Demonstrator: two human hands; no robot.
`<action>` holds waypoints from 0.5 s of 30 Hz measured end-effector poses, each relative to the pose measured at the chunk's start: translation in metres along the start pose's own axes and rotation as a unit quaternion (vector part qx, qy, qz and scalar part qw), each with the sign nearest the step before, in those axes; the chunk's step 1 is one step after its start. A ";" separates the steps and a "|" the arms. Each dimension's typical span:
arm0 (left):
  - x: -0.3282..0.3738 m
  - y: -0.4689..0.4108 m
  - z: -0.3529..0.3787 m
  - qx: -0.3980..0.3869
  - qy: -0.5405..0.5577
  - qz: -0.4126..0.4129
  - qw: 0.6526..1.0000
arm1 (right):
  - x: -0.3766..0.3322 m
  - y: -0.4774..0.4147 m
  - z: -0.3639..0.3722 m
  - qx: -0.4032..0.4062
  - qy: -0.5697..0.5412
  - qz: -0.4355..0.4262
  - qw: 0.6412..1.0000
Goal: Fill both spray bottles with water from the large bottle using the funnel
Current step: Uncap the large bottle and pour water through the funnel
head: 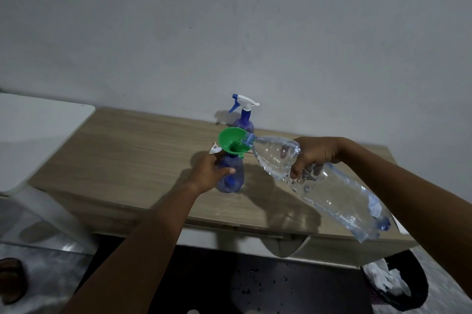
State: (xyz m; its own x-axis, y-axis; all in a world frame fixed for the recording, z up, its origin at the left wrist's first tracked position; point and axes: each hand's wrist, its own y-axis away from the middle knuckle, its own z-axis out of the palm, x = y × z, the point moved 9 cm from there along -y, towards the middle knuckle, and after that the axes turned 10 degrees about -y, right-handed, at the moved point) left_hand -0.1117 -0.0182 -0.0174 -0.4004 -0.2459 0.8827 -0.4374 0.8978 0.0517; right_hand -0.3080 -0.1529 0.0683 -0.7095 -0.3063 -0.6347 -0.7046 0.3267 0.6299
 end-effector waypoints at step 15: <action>0.000 0.000 -0.001 0.004 -0.003 0.010 1.000 | -0.002 0.004 -0.001 0.005 0.006 0.007 1.000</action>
State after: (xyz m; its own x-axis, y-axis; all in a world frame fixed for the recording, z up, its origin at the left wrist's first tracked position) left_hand -0.1108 -0.0181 -0.0173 -0.4140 -0.2300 0.8807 -0.4358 0.8995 0.0300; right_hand -0.3096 -0.1524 0.0724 -0.7189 -0.3125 -0.6209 -0.6950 0.3406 0.6332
